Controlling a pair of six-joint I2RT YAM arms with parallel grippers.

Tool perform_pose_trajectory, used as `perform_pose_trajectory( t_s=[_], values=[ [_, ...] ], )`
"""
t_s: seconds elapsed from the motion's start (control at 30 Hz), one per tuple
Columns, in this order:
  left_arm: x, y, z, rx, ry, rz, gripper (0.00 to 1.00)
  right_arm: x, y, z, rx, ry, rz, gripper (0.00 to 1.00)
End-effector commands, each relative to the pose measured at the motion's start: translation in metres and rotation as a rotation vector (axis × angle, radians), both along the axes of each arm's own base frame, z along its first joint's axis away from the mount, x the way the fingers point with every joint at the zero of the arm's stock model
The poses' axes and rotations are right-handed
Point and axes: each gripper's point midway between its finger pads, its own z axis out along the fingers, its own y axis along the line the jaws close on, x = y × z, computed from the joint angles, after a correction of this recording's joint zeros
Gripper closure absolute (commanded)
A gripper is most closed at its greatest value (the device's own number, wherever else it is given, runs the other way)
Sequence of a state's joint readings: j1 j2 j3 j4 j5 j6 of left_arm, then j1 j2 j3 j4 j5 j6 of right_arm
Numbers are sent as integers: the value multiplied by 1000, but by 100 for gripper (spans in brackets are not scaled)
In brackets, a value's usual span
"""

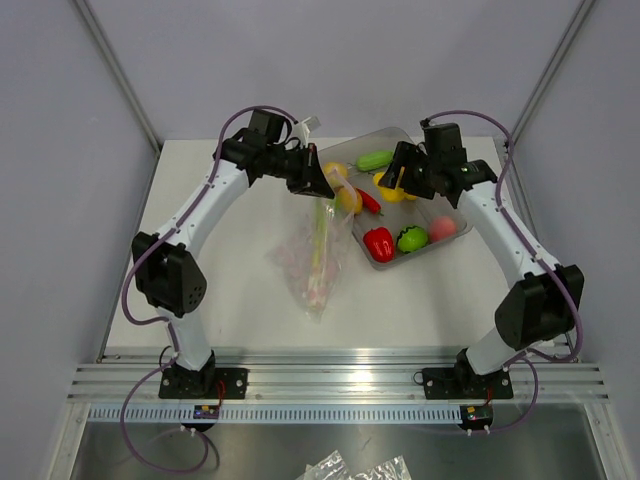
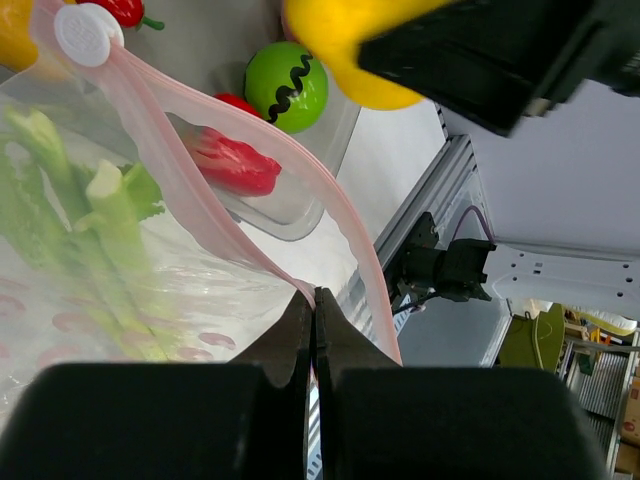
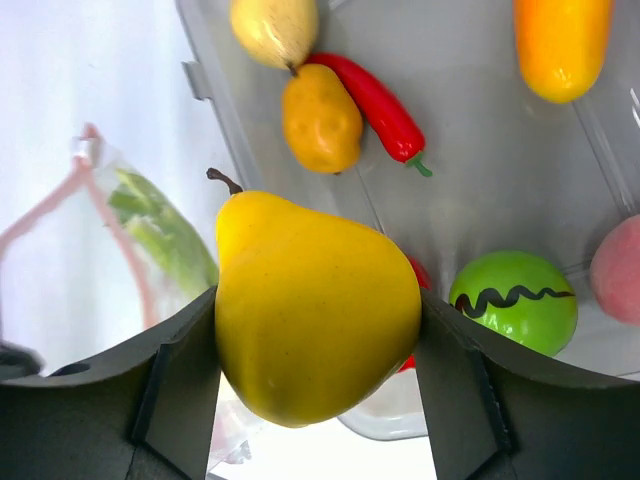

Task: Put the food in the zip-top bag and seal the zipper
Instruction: Pick up the fake fruit from the bin, then place the fake fruit in the zipper food storage bag.

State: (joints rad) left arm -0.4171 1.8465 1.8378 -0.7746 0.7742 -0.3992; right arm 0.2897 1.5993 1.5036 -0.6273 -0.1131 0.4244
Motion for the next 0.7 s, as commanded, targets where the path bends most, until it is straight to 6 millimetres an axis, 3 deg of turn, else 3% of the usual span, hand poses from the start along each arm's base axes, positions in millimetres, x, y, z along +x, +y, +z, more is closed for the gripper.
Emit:
perform_pose_trajectory(
  t_s=[0.0,0.1,0.13,0.23,0.4,0.53,0.67],
  values=[
    [-4,0,36,-53,-102,-6,100,-4,-5,29,-21,-52,-2,65],
    [-1,0,37,-40,-106,-18,100,-10,13,55,27,-90,65,66],
    [-1,-2,37,-43,-99,-22,100,-11,18,74,31,-131,72,65],
    [-1,-3,39,-55,-101,-18,100,-22,45,98,29,-176,141,64],
    [-1,-3,37,-57,-94,-14,100,-26,73,114,88,-203,180,65],
    [-2,-4,40,-65,-97,-10,100,-28,92,102,176,-154,199,65],
    [-2,-4,44,-69,-109,-7,100,-34,97,66,151,-68,216,66]
  ],
)
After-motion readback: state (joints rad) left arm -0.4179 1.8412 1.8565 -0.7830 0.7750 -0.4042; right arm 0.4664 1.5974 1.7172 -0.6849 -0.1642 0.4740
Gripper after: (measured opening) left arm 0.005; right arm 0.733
